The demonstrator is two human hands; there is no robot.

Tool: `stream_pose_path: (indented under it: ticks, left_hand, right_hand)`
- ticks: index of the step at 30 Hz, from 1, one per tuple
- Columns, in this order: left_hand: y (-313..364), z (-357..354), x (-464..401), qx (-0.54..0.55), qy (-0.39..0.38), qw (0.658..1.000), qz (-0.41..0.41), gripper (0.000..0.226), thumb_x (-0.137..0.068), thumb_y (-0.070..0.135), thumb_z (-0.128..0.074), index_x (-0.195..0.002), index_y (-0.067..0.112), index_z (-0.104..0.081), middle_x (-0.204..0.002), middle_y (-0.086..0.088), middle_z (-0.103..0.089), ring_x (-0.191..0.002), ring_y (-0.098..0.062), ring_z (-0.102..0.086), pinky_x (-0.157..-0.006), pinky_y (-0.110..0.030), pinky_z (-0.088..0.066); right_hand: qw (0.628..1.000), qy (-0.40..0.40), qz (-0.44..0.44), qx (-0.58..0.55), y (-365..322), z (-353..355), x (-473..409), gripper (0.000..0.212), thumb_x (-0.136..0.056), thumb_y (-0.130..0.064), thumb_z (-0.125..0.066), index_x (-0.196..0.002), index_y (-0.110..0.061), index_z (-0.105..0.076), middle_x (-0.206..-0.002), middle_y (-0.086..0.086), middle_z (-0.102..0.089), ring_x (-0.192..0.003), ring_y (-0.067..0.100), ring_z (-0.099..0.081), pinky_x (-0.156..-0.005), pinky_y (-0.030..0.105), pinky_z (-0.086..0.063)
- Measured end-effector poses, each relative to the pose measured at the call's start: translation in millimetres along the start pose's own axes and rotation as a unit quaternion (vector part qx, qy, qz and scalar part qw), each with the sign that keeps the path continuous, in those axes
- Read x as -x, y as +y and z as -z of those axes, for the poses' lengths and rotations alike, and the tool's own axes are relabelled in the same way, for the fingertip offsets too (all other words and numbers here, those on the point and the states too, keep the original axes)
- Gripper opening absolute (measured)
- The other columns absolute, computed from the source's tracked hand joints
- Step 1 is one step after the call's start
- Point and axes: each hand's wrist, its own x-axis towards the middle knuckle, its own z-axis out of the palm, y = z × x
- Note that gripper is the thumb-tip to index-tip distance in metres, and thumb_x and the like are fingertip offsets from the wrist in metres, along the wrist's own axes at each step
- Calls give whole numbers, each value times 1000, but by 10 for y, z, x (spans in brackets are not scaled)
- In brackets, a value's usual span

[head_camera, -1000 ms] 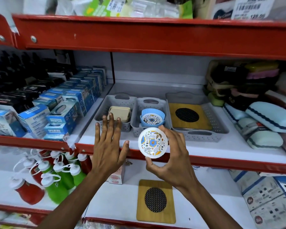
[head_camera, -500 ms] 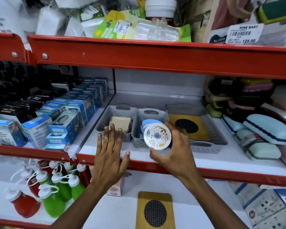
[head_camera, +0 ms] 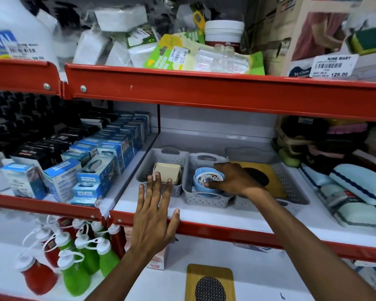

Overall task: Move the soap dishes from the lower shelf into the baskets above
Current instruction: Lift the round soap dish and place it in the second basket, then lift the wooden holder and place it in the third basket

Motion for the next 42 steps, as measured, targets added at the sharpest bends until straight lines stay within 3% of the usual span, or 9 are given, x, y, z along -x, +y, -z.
stream_pose_path:
  ticks: [3, 9, 14, 18, 21, 25, 29, 37, 42]
  left_hand:
    - [-8, -14, 8, -3, -4, 1000, 4, 76, -94, 51, -28, -158, 14, -14, -168, -17, -2, -157, -29, -2, -129, -44, 6]
    - [15, 48, 46, -14, -2, 1000, -6, 75, -97, 52, -25, -159, 13, -8, -169, -17, 4, -157, -32, 4, -127, -50, 6]
    - [154, 57, 421, 32, 0, 994, -103, 77, -96, 48, -39, -157, 6, -17, -168, -17, -8, -156, -37, -1, -127, -54, 0]
    - [257, -212, 954, 77, -2, 980, -184, 75, -92, 37, -54, -153, 1, -28, -164, -20, -24, -155, -38, -16, -127, -52, -12]
    - [295, -616, 1330, 107, -98, 969, -200, 71, -92, 32, -54, -153, 4, -30, -165, -16, -22, -154, -33, -18, -126, -46, -14]
    - [319, -1097, 1566, 140, -295, 945, -20, 74, -92, 47, -25, -157, 14, -17, -167, -2, -7, -155, -24, -16, -129, -31, -7]
    - [431, -1378, 1534, 155, -407, 893, 115, 62, -98, 31, -39, -152, 3, -27, -154, -16, -44, -140, -30, -43, -116, -33, -34]
    - [588, -1691, 1414, 152, -410, 872, 218, 52, -98, 21, -53, -143, -2, -42, -145, -17, -55, -134, -32, -51, -110, -32, -35]
    - [551, -1614, 1414, 249, -286, 868, 320, 25, -85, 0, -65, -110, 0, -69, -112, -17, -74, -103, -35, -71, -88, -28, -45]
  right_hand:
    - [998, -38, 4, 44, -66, 26, 152, 73, -95, -62, -50, -151, -17, -37, -160, 17, -33, -142, 35, -38, -116, 45, -31]
    - [990, 92, 103, 23, 25, -169, 659, 84, -93, -73, -16, -160, -22, -7, -168, -4, 0, -154, 13, 7, -125, 44, 4]
    - [934, 244, 257, 51, 268, -643, 1281, 65, -100, -34, -55, -154, -8, -29, -164, 7, -24, -154, 23, -17, -125, 45, -15]
    - [909, 236, 330, 99, 604, -1242, 1715, 50, -96, -17, -59, -143, 0, -49, -154, 14, -42, -147, 30, -34, -121, 45, -27]
    - [946, 151, 268, 101, 801, -1742, 1910, 49, -99, -26, -48, -145, -7, -48, -154, 7, -44, -147, 24, -35, -122, 38, -24]
    - [998, 35, 48, 6, 955, -2273, 1972, 49, -99, -31, -48, -146, -18, -47, -151, -6, -45, -138, 20, -48, -117, 30, -32]
    - [980, -63, -168, -91, 1064, -2608, 1900, 51, -100, -29, -52, -145, -7, -45, -142, 12, -57, -131, 28, -52, -109, 34, -40]
    - [946, -91, -280, -138, 1083, -2894, 1676, 36, -102, -22, -52, -132, -2, -55, -133, 17, -60, -125, 30, -54, -101, 30, -40]
    - [906, 44, -321, -273, 1107, -2844, 1787, 21, -92, 2, -62, -112, -2, -66, -116, 17, -69, -108, 33, -65, -84, 23, -44]
